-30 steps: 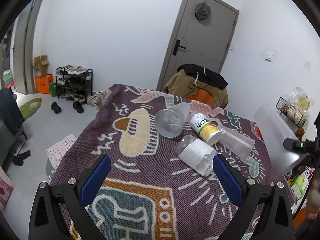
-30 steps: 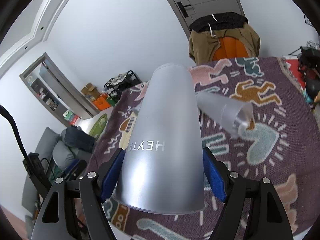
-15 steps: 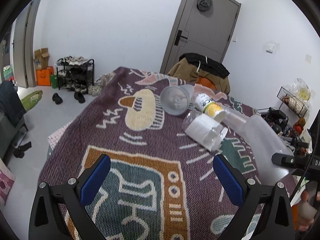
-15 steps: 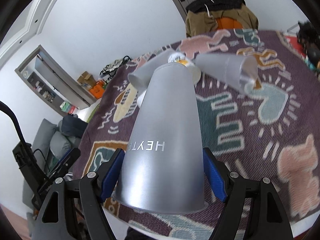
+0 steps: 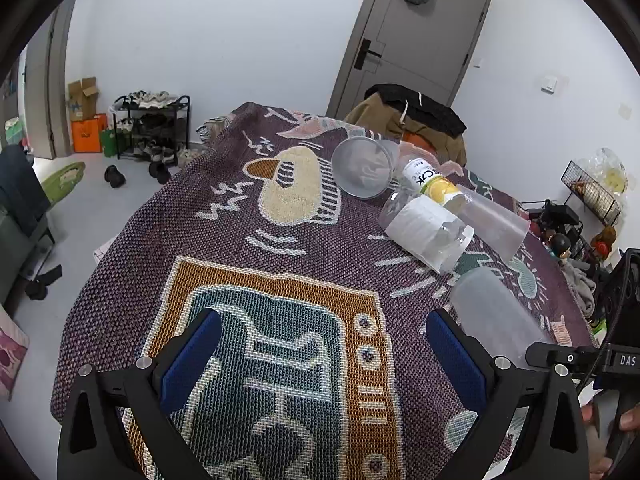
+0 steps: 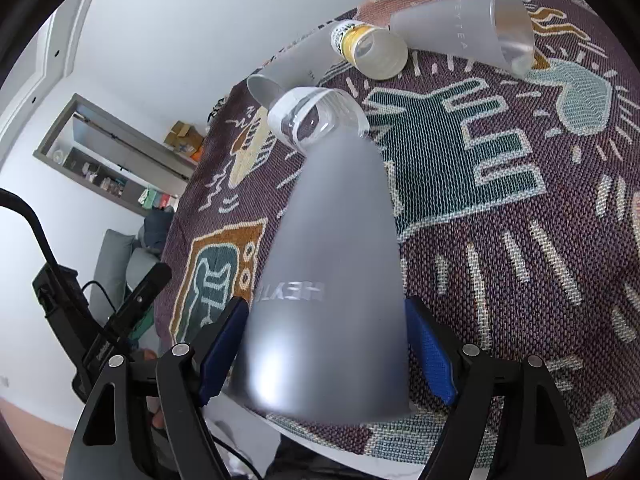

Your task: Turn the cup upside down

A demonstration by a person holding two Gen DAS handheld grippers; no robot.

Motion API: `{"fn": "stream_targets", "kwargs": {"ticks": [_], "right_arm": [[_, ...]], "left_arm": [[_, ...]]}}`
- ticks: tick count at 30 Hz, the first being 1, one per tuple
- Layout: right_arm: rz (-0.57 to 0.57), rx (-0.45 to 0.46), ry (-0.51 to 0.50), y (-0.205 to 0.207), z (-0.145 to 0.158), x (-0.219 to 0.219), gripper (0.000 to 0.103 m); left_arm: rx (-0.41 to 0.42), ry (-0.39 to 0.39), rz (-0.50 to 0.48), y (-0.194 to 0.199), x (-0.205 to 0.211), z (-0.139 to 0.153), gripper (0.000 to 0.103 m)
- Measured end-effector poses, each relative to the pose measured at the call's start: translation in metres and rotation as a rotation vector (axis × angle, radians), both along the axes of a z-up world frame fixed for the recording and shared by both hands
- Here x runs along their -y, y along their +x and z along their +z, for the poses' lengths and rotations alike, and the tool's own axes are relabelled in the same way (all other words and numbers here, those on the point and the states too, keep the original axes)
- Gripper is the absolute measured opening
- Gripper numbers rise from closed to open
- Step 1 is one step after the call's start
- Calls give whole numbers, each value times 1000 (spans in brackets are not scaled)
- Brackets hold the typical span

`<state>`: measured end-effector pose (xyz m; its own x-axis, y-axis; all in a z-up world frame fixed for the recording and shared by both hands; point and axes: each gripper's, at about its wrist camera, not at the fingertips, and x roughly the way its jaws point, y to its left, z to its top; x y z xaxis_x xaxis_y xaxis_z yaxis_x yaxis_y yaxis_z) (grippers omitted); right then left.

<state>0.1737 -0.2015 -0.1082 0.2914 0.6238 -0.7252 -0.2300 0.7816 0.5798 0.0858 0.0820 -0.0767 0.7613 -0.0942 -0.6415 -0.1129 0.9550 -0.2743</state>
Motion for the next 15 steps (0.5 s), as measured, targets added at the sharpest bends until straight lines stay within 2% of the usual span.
{"fn": "stream_targets", "kwargs": {"ticks": [2, 3, 10, 15], "right_arm": [[5, 13, -2, -1, 3, 1, 93], [6, 23, -2, -2, 6, 2, 103], [-20, 80, 0, -9, 22, 20, 103], [-59, 120, -18, -18, 29, 42, 103]], "left_arm": [[-4, -10, -6, 3, 1, 1, 102], [-4, -15, -11, 4, 3, 3, 102], [-1, -27, -75, 12, 20, 17, 102], [-34, -15, -131, 24, 36, 27, 102]]}}
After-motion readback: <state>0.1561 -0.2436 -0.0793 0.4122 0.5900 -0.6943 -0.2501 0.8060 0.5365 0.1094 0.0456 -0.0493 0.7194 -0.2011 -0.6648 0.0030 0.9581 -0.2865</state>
